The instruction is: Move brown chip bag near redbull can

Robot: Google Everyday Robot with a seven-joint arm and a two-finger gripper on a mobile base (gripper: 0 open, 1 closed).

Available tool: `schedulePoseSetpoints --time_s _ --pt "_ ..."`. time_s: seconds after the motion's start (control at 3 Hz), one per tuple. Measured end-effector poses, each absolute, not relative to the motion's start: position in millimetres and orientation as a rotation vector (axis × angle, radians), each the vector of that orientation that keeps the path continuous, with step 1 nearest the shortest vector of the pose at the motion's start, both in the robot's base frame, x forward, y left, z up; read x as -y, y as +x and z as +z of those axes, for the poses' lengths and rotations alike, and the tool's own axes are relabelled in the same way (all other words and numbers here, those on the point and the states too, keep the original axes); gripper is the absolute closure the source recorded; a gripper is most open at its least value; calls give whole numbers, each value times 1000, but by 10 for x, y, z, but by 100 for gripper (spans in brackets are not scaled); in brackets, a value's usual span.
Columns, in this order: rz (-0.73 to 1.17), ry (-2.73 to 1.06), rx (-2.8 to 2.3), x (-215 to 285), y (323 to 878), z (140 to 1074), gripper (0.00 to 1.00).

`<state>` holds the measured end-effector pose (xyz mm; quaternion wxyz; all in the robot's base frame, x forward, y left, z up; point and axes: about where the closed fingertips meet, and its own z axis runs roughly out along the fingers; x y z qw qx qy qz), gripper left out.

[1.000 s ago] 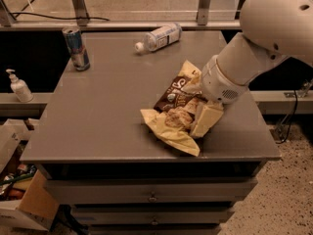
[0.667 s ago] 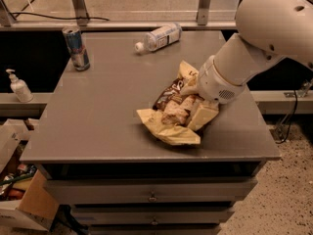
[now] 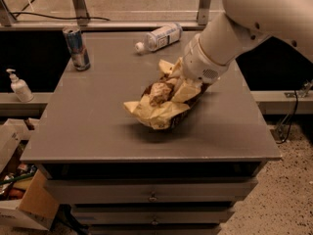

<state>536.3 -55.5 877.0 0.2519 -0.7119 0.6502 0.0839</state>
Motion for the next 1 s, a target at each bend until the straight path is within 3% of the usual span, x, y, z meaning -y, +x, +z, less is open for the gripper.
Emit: schedulePoseSetpoints --time_s 1.0 --pt "208 -1901 -1549 -305 6084 9204 100"
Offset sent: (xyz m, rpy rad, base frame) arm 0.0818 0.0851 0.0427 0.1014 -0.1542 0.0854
